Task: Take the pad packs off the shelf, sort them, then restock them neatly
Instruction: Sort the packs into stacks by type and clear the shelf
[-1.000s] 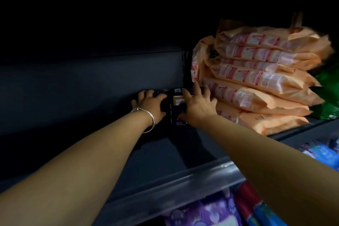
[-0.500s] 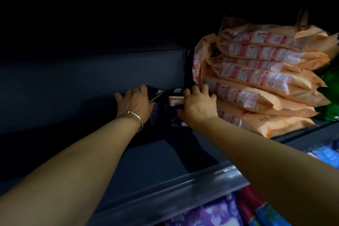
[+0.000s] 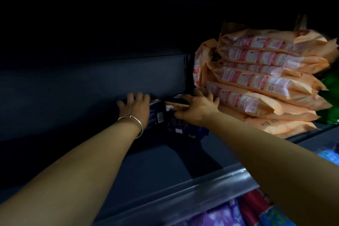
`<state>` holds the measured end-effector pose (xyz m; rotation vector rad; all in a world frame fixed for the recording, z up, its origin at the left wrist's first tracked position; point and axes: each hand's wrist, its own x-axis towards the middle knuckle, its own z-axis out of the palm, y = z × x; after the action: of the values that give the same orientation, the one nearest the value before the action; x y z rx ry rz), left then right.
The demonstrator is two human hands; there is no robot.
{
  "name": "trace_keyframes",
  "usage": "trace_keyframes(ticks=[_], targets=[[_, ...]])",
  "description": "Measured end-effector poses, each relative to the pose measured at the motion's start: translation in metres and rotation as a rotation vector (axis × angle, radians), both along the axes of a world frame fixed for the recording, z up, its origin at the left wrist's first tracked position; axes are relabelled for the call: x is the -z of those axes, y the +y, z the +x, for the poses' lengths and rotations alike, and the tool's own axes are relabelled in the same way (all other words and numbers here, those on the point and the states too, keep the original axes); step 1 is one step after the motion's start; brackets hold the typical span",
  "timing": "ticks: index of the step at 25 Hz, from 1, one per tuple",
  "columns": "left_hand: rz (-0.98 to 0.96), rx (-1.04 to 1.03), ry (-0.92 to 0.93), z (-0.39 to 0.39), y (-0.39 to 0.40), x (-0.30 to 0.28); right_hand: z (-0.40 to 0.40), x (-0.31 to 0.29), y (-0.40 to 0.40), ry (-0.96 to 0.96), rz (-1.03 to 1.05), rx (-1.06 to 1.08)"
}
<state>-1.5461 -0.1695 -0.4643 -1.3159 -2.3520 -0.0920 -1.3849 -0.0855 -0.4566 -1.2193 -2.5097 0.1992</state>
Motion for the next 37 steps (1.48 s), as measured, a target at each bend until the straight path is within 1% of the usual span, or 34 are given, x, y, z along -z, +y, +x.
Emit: trace_keyframes(ticks=[2, 4, 6, 9, 12, 15, 17, 21, 23, 26, 29, 31, 32, 37], targets=[[-0.099, 0.054, -0.111, 0.009, 0.008, 0.001, 0.001, -0.002, 0.001, -0.049, 0.047, -0.001], [-0.153, 0.034, -0.221, 0.012, 0.014, 0.001, 0.002, -0.002, 0.002, -0.025, 0.061, -0.017], [-0.081, 0.024, -0.273, 0.011, 0.018, 0.0, 0.003, -0.001, 0.003, 0.011, 0.072, -0.016], [0.068, -0.005, -0.246, 0.012, 0.017, 0.0, 0.0, 0.0, 0.002, -0.001, 0.116, 0.022], [0.187, -0.094, -0.252, 0.01, 0.017, 0.002, -0.003, 0.003, 0.002, -0.023, 0.132, 0.045], [0.154, -0.197, -0.436, 0.007, 0.017, 0.006, -0.005, 0.005, 0.002, -0.012, 0.086, 0.046], [0.164, -0.182, -0.505, 0.005, 0.017, 0.01, -0.006, 0.004, 0.003, -0.014, 0.053, 0.034], [0.203, -0.209, -0.435, 0.009, 0.011, 0.006, -0.004, 0.005, -0.002, -0.01, 0.077, 0.048], [0.225, -0.193, -0.465, 0.014, 0.003, 0.003, -0.001, 0.008, -0.011, 0.043, 0.116, 0.078], [0.273, -0.15, -0.518, 0.024, -0.012, 0.004, 0.003, 0.012, -0.034, 0.099, 0.227, 0.084], [0.201, -0.195, -0.579, 0.034, -0.029, 0.0, 0.009, 0.009, -0.058, 0.095, 0.306, 0.074], [0.157, -0.204, -0.582, 0.042, -0.044, -0.003, 0.019, 0.003, -0.074, 0.103, 0.296, 0.101], [0.164, -0.188, -0.58, 0.046, -0.052, -0.005, 0.025, 0.0, -0.081, 0.104, 0.291, 0.117], [0.281, -0.118, -0.573, 0.074, -0.093, -0.007, 0.064, -0.013, -0.116, 0.133, 0.288, 0.165]])
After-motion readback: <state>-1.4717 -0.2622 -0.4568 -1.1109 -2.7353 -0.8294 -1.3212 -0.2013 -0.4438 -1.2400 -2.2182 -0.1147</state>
